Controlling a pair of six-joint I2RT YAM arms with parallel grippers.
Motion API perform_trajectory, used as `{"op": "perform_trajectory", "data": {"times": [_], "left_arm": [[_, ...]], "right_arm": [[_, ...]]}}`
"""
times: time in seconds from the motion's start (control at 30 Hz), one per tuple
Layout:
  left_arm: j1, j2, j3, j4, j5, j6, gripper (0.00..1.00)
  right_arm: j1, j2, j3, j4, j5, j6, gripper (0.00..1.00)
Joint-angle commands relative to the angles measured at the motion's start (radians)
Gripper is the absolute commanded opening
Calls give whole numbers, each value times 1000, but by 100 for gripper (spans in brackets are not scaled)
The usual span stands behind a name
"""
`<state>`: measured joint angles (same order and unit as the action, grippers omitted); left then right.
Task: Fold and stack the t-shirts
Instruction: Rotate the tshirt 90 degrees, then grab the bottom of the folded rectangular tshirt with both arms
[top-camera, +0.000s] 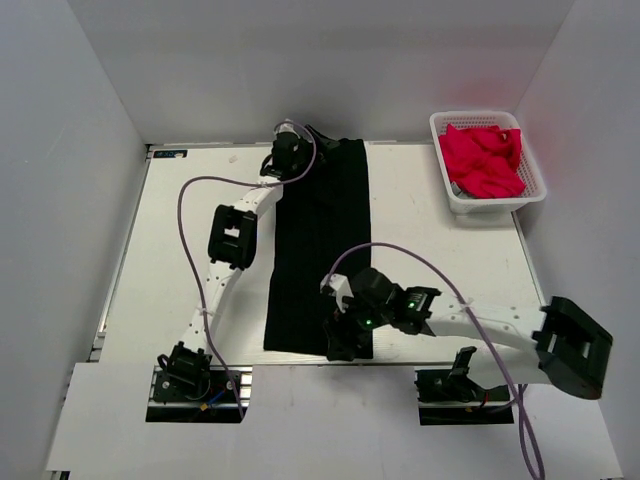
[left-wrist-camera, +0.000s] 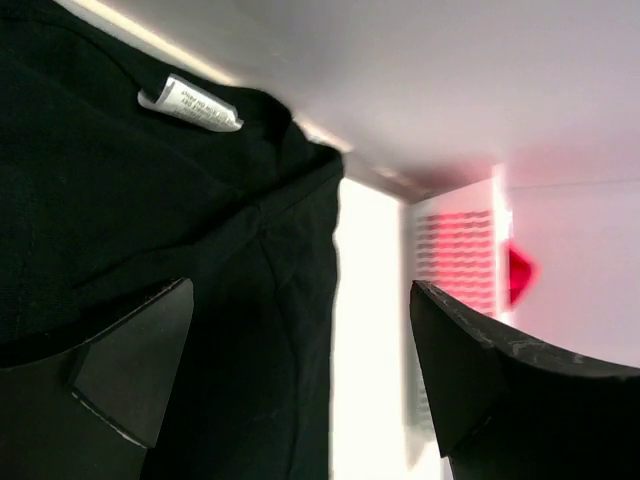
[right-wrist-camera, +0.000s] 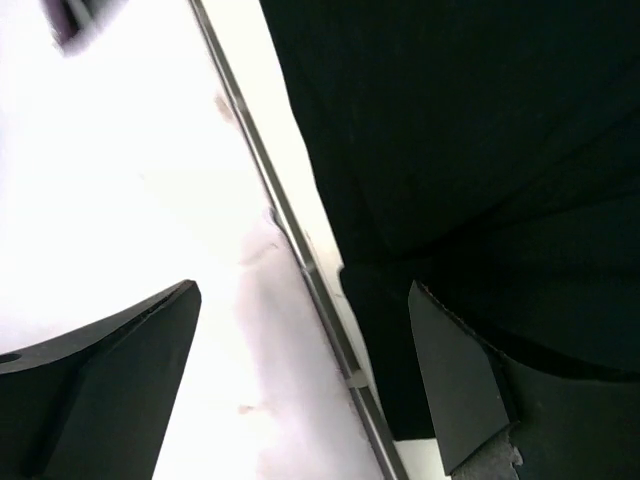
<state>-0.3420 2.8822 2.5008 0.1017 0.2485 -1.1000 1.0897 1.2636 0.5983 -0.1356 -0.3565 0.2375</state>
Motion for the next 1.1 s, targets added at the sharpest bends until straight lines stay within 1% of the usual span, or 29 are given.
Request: {"op": "perform_trajectory", "data": {"times": [0.0, 0.03, 0.07, 0.1, 0.13, 0.2, 0.23, 0.27, 0.3, 0.33, 0.37, 0.4, 0.43, 0.47, 0.5, 0.53, 0.57, 0.6, 0.63, 0.67, 0.7, 0.73, 0.77, 0.8, 0.83, 0.97, 1.03, 1.07], "left_arm": [[0, -229, -118, -120, -44, 185, 100], [-14, -283, -141, -135, -78, 219, 100], [-25, -331, -154, -148, -78, 253, 100], [-38, -372, -154, -196, -87, 306, 100], [-38, -447, -140, -230, -87, 331, 100], [-48, -527, -131, -305, -87, 412, 100], [-48, -575, -157, -380, -109, 434, 100], [-48, -692, -195, -410, -109, 457, 100], [-57, -765, -324, -472, -109, 486, 100], [-57, -843, -414, -499, -127, 486, 100], [-57, -929, -650, -508, -139, 486, 100], [-67, -1116, -787, -508, -161, 474, 100], [-77, -1214, -929, -452, -161, 445, 100], [-77, -1309, -1208, -416, -161, 430, 100], [-90, -1485, -1337, -399, -187, 387, 100], [-104, -1565, -1453, -361, -177, 321, 100], [-104, -1633, -1647, -361, -135, 295, 100], [-120, -1688, -1715, -373, -118, 261, 100], [-133, -1771, -1794, -434, -94, 252, 100], [-144, -1800, -1816, -491, -81, 237, 100], [-155, -1824, -1836, -534, -54, 227, 100], [-178, -1847, -1882, -559, -29, 227, 100], [-189, -1880, -1901, -623, -20, 215, 100], [-199, -1894, -1918, -649, -9, 215, 100], [-218, -1894, -1928, -725, -9, 198, 100], [-253, -1907, -1950, -896, -57, 163, 100], [-265, -1907, -1982, -924, -57, 151, 100], [-276, -1907, -1991, -945, -57, 138, 97]], "right_arm": [[4, -127, 3, -1, 53, 55, 90], [3, -144, -3, 17, 60, 65, 90], [4, -183, -2, 25, 121, 74, 90], [1, -213, 1, 25, 149, 107, 90], [-1, -240, 6, 12, 210, 120, 90], [-4, -262, 14, -4, 318, 169, 90], [-11, -262, 18, -46, 344, 187, 90], [-11, -263, 24, -64, 384, 221, 90], [-17, -257, 38, -77, 411, 253, 90], [-16, -254, 38, -105, 425, 273, 90], [-16, -250, 32, -123, 435, 298, 90], [-19, -250, 31, -143, 459, 313, 90], [-24, -257, 17, -154, 468, 363, 90], [-28, -266, -1, -186, 473, 376, 90], [-33, -274, -11, -194, 478, 387, 90], [-37, -295, -47, -199, 478, 420, 90], [-39, -317, -60, -211, 458, 427, 90], [-42, -331, -68, -214, 438, 428, 90], [-42, -369, -98, -216, 409, 445, 90], [-45, -377, -107, -225, 392, 447, 90], [-48, -385, -118, -223, 331, 447, 90], [-47, -403, -139, -228, 318, 463, 90], [-45, -403, -144, -252, 306, 471, 90], [-48, -406, -150, -257, 294, 482, 90], [-44, -414, -158, -274, 268, 497, 90], [-44, -437, -202, -297, 226, 543, 90], [-45, -446, -212, -297, 208, 556, 90], [-44, -452, -221, -295, 203, 565, 90]]}}
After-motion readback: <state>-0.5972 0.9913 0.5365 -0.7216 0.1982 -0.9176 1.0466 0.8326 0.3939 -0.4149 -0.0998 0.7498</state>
